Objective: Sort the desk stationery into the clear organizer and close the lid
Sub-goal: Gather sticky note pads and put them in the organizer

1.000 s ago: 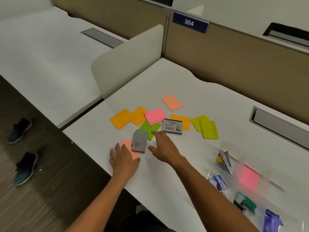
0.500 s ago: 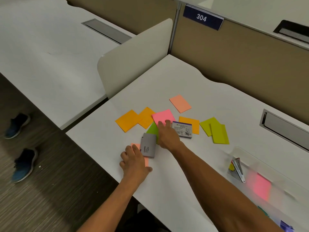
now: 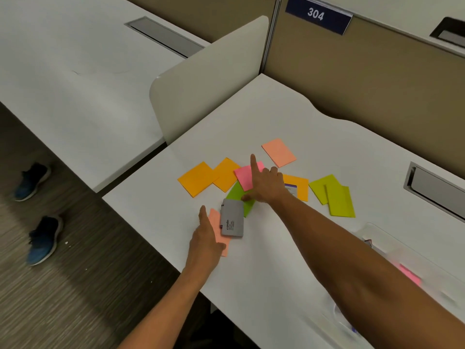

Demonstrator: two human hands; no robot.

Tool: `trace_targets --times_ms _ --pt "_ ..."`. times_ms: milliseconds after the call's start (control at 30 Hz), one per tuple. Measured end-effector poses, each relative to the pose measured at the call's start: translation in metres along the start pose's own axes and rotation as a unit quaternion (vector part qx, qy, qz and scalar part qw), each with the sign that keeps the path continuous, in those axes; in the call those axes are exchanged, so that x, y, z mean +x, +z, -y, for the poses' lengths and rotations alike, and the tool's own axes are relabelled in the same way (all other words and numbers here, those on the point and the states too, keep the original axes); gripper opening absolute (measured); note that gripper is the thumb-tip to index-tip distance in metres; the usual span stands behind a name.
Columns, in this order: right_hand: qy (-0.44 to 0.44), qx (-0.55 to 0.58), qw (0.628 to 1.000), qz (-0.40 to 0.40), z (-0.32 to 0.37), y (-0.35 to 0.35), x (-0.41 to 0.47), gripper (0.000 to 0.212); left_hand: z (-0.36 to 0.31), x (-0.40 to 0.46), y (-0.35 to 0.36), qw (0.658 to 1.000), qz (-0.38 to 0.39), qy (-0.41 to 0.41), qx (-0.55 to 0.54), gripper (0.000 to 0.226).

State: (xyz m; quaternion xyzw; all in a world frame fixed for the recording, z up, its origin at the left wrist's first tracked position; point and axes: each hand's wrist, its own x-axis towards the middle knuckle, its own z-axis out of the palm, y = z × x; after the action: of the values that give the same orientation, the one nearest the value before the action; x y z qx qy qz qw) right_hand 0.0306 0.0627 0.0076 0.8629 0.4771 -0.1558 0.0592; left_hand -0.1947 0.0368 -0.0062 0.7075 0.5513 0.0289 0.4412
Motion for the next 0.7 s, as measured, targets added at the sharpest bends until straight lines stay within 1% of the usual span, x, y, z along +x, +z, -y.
trace_targets --times_ms 67,167,233,333,467,500,567,700 --pt "-0.003 -0.010 1.000 0.010 -0.001 -0.001 0.004 0.134 0.003 0.001 -0.007 1.000 -0.005 -0.001 0.015 0.096" --pt "0.000 -0.002 0.998 0.061 -0.001 -0.003 0.010 0.112 0.011 0.002 -0.018 1.000 -0.001 0.015 0.021 0.071" --pt "0.001 0.014 0.996 0.086 0.000 -0.002 0.012 0.104 0.017 0.006 -0.027 1.000 0.023 0.010 0.007 0.060" --pt "-0.001 0.021 0.996 0.084 0.004 0.000 0.014 0.097 0.022 0.016 -0.041 0.999 0.040 0.007 0.023 0.049" --pt "0.014 0.049 0.997 0.056 0.005 0.002 0.014 0.083 0.016 0.032 -0.057 0.999 0.023 0.016 0.025 0.036" --pt "0.012 0.048 0.998 0.050 0.005 0.004 0.013 0.082 0.013 0.037 -0.062 0.999 0.017 0.017 0.024 0.036" --pt "0.008 0.057 0.998 0.038 0.005 0.007 0.010 0.089 0.006 0.049 -0.070 0.999 0.009 0.024 0.032 0.034" --pt "0.002 0.062 0.998 0.004 0.007 0.012 0.005 0.118 -0.005 0.079 -0.085 0.997 -0.021 0.043 0.056 0.020"
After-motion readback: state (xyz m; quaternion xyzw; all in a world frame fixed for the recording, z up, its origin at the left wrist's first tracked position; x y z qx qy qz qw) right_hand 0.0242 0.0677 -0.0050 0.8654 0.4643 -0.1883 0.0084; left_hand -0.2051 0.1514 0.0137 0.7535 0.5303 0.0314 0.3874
